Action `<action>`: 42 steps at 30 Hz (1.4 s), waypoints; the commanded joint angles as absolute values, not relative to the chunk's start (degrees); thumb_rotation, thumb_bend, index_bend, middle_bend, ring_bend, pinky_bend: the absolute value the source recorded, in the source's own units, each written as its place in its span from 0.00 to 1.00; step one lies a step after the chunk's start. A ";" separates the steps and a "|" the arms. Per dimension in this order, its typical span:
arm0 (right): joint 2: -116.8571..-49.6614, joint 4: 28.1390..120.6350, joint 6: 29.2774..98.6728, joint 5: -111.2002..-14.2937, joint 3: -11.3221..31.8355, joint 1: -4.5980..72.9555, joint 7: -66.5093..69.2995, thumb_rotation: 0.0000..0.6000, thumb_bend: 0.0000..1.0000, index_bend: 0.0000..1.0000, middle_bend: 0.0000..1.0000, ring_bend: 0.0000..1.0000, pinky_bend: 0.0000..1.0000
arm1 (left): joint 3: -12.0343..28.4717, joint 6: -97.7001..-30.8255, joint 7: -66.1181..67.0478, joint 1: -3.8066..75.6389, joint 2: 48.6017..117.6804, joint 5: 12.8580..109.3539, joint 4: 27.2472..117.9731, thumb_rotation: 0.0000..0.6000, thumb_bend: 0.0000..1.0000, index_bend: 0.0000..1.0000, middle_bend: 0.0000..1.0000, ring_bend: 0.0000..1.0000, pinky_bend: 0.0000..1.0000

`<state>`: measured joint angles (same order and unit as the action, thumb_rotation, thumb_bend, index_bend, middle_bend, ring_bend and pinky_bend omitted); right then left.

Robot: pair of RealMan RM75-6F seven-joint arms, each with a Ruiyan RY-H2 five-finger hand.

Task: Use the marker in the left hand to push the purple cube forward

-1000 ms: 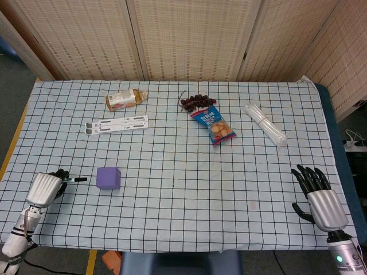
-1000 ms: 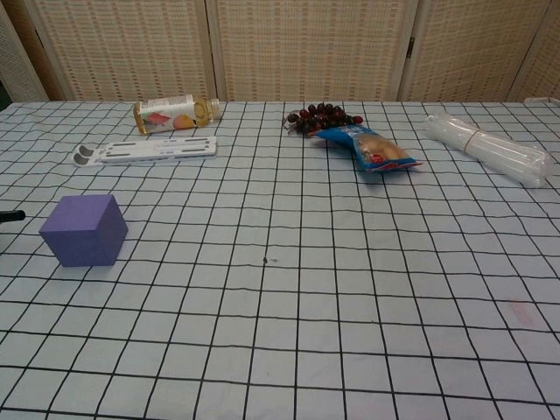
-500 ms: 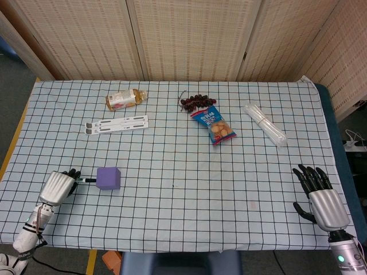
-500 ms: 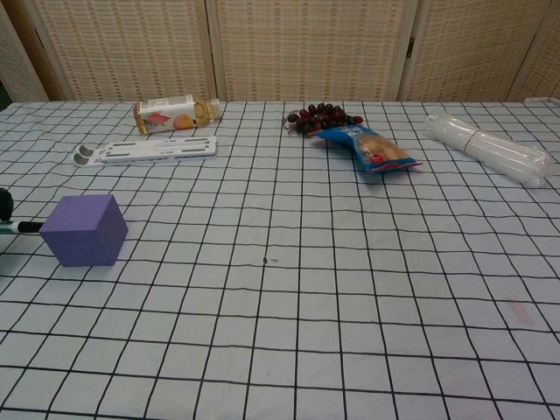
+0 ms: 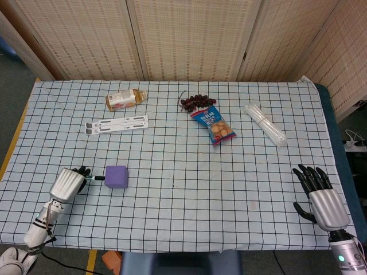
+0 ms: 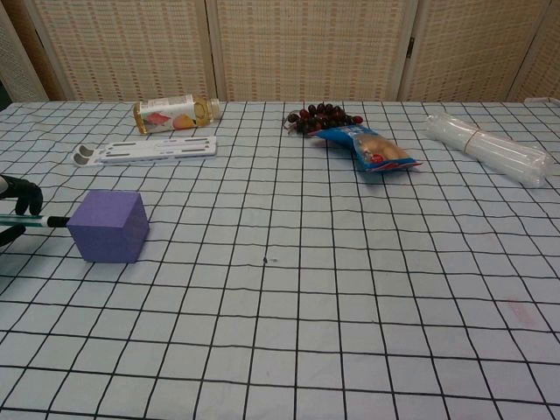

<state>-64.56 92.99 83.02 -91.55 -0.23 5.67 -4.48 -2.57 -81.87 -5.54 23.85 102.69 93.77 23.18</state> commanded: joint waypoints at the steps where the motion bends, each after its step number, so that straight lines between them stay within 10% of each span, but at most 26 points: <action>1: -64.46 93.07 83.07 -91.50 -0.19 5.62 -4.44 1.00 0.18 0.00 0.00 0.00 0.00 | -2.32 -81.96 -5.04 24.52 103.13 93.78 23.89 1.00 0.57 0.81 0.83 0.75 0.94; 42: -61.86 93.59 84.77 -88.61 0.86 3.68 -3.24 1.00 0.18 0.00 0.00 0.00 0.00 | -1.05 -74.67 -2.40 38.01 112.44 95.23 23.49 1.00 0.57 0.81 0.83 0.75 0.94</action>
<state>-61.88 93.61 84.78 -88.68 0.80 3.70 -3.25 -1.15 -74.98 -2.17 37.61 112.10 95.22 23.74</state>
